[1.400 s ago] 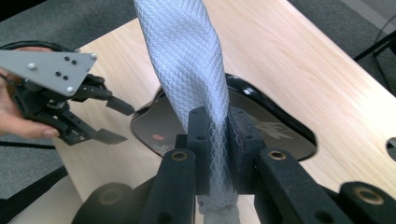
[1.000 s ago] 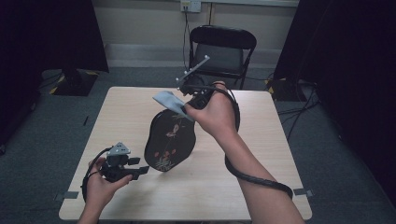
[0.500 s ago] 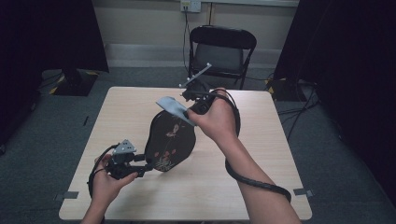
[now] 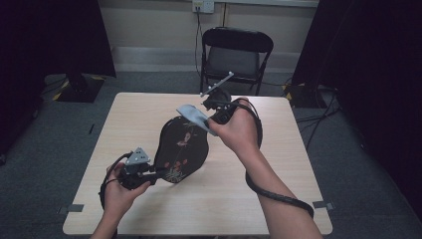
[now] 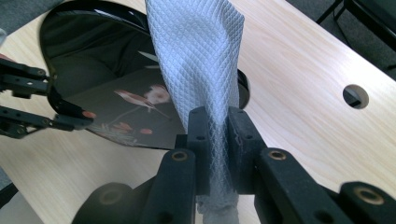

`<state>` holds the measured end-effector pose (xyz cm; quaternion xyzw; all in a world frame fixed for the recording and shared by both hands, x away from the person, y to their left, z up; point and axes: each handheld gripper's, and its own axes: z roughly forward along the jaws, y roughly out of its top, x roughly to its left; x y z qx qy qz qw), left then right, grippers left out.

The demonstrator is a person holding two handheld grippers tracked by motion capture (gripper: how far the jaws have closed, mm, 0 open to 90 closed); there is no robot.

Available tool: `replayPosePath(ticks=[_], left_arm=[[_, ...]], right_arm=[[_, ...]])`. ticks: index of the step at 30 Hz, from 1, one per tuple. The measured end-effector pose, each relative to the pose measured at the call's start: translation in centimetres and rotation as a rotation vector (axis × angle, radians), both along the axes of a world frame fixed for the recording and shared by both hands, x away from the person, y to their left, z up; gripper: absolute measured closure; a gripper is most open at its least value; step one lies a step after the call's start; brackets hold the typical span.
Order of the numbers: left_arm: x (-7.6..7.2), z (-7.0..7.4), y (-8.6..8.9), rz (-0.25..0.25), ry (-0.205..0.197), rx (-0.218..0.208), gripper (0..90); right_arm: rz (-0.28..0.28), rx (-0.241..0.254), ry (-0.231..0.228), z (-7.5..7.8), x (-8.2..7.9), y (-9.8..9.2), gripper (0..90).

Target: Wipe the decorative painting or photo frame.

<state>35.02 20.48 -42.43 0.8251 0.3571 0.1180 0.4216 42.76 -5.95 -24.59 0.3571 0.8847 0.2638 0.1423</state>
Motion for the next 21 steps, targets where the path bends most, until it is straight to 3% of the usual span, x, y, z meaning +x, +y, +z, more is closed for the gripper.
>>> replayPosePath(ticks=[7,21], left_arm=[[0.1,0.0,0.2,-0.027,0.058,-0.022,78.3],[-0.5,0.4,1.1,-0.046,0.077,-0.008,78.5]], right_arm=[[-0.028,0.000,0.010,-1.0,0.3,-1.2,81.2],[-0.083,-0.015,0.044,-4.1,0.8,-3.0,81.2]])
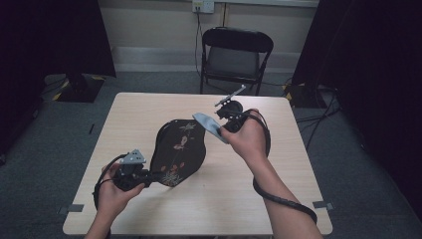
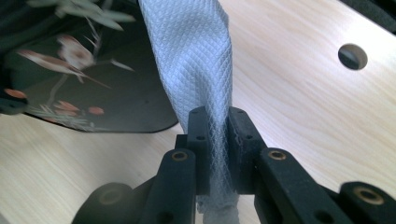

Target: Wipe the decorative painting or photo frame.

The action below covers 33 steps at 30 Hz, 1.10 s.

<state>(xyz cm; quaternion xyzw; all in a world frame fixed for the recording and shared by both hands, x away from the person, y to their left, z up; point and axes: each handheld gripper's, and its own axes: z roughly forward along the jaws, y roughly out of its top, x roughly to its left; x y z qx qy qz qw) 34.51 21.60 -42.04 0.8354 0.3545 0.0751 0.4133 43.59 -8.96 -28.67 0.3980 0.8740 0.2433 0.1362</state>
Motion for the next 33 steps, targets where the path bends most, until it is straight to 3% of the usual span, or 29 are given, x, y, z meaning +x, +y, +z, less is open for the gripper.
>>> replayPosePath(ticks=[17,27,33], left_arm=[[-0.1,0.0,0.1,0.005,0.001,0.001,78.4],[-0.1,0.0,0.1,0.007,-0.001,0.002,78.3],[-0.1,0.0,0.1,0.009,-0.001,0.001,78.3]], right_arm=[[-0.016,-0.002,0.057,-4.3,0.2,-0.3,81.3],[-0.008,-0.041,0.091,-6.8,0.0,-0.3,81.2],[-0.002,-0.038,0.107,-8.1,-0.3,0.0,81.3]])
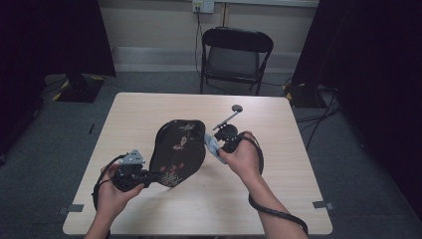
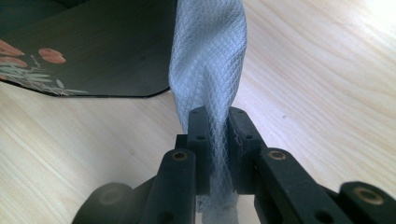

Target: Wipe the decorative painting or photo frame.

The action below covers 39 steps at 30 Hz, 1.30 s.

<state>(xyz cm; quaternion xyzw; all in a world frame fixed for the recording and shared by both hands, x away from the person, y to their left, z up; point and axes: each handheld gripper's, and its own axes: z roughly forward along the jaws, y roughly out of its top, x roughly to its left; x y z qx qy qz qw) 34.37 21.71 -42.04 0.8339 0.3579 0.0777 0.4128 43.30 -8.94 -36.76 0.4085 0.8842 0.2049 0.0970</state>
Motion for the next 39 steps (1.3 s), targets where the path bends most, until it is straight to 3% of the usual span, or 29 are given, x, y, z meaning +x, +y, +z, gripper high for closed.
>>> replayPosePath(ticks=[22,30,39], left_arm=[[-0.1,0.0,0.1,0.005,-0.001,-0.003,78.2],[-0.2,-0.1,0.0,0.010,-0.001,-0.006,78.2],[-0.2,0.0,0.0,0.014,0.002,-0.006,78.2]], right_arm=[[-0.005,-0.026,0.050,-4.6,-0.3,0.1,81.2],[-0.010,-0.090,0.046,-6.0,-0.2,-0.4,81.2],[0.056,-0.103,0.057,-7.0,-1.2,0.8,81.2]])
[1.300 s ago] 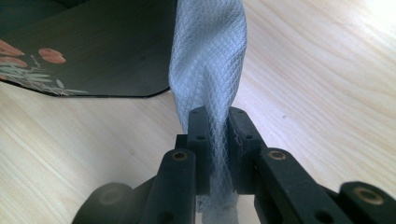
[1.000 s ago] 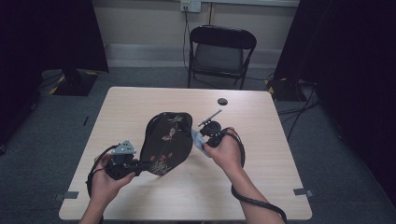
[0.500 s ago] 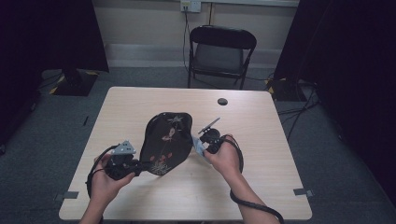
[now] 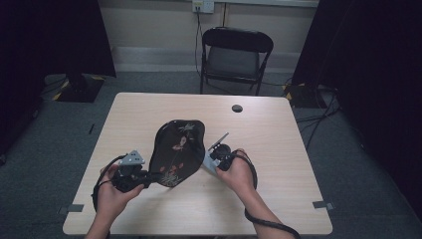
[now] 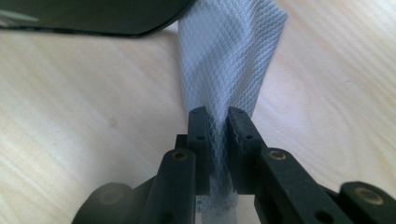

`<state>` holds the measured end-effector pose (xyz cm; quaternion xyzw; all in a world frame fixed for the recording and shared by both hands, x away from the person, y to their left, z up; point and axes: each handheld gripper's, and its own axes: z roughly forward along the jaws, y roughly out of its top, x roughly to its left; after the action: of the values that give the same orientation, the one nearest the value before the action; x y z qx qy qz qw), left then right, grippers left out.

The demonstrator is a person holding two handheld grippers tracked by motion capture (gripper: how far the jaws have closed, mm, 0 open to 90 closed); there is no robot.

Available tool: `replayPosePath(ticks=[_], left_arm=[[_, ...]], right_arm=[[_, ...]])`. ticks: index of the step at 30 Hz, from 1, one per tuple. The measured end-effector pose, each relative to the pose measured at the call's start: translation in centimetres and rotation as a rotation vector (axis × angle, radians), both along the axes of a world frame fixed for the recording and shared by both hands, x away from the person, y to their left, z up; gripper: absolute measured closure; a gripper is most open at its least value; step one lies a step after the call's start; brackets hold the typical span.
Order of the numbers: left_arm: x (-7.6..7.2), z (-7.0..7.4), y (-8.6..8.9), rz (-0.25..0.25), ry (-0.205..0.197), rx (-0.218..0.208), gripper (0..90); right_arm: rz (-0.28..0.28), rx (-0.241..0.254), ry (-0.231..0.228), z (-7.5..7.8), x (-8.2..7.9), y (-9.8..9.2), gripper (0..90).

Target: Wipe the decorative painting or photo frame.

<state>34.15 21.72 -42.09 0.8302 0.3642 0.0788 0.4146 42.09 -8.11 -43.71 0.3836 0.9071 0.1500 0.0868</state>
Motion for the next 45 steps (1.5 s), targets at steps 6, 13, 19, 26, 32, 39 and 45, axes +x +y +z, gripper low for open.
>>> replayPosePath(ticks=[6,13,19,26,32,39,45], left_arm=[[0.0,0.0,0.0,0.002,0.000,-0.003,78.2],[0.0,0.0,0.0,0.003,-0.002,-0.003,78.1],[0.0,0.0,0.1,0.000,-0.003,-0.002,78.1],[-0.1,0.0,0.1,0.006,-0.014,-0.003,77.2],[-0.4,0.2,0.7,0.013,0.001,-0.002,72.7],[-0.5,0.1,1.0,0.015,0.009,0.014,69.3],[-0.7,0.2,1.2,0.020,0.007,0.015,65.5]], right_arm=[[0.051,0.007,0.015,-0.4,-1.2,0.7,81.2],[0.081,0.032,0.033,-0.8,-2.4,0.9,81.2],[0.093,0.047,0.039,-0.7,-3.2,0.4,81.1],[0.043,0.073,0.023,-0.7,-3.4,-2.0,81.0],[-0.028,0.075,-0.017,-0.7,-3.0,-4.6,81.0],[-0.084,0.077,-0.041,-0.7,-2.5,-6.5,80.9],[-0.104,0.084,-0.046,-0.7,-2.2,-7.3,80.6]])
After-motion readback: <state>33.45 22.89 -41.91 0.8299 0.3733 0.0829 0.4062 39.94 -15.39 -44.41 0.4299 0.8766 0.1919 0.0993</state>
